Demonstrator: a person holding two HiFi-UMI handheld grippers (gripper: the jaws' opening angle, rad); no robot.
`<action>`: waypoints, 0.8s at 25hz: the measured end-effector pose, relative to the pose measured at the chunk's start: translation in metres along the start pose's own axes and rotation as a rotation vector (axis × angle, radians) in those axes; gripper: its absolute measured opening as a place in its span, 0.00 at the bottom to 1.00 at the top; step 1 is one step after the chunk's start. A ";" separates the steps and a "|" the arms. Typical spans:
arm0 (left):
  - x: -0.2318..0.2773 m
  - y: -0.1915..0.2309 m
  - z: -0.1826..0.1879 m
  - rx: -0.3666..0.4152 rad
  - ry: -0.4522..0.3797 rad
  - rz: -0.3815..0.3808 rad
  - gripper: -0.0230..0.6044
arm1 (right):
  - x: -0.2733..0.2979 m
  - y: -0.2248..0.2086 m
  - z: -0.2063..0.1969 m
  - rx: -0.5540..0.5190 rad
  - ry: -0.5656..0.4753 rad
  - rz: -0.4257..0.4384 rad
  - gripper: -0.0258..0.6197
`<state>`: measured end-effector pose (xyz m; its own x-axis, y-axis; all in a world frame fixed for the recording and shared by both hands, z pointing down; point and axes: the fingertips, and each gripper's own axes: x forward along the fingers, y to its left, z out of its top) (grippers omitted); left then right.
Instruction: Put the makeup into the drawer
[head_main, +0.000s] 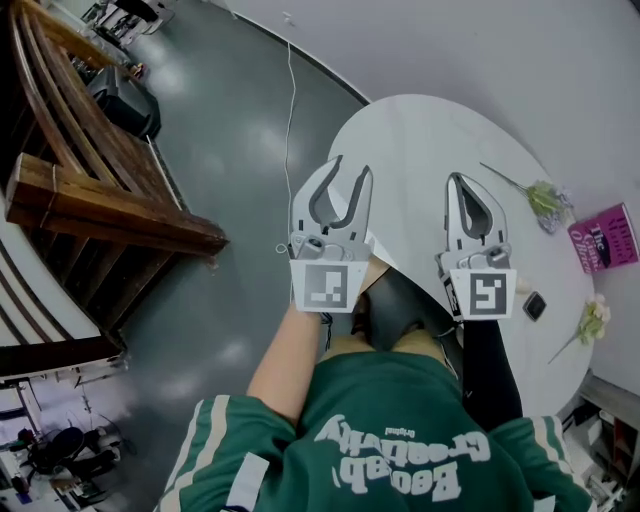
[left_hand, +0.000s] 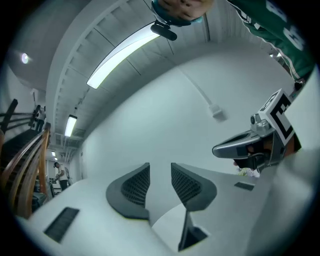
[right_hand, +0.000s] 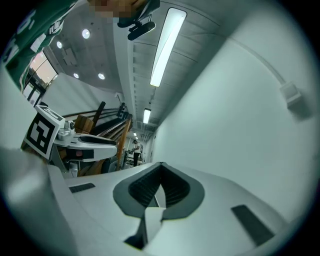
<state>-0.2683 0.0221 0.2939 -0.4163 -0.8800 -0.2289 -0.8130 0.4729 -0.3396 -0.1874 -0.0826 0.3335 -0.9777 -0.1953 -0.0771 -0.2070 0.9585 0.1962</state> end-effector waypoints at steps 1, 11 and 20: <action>0.005 -0.007 0.003 -0.009 -0.007 -0.020 0.24 | -0.004 -0.007 0.003 -0.001 -0.007 -0.024 0.05; 0.061 -0.138 0.040 -0.127 -0.099 -0.282 0.24 | -0.110 -0.111 0.011 -0.046 0.026 -0.320 0.05; 0.072 -0.292 0.086 -0.223 -0.178 -0.544 0.24 | -0.261 -0.188 0.000 -0.083 0.099 -0.602 0.05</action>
<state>-0.0263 -0.1757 0.2983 0.1407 -0.9625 -0.2318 -0.9634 -0.0791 -0.2562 0.1067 -0.2123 0.3164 -0.6860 -0.7196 -0.1077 -0.7221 0.6551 0.2223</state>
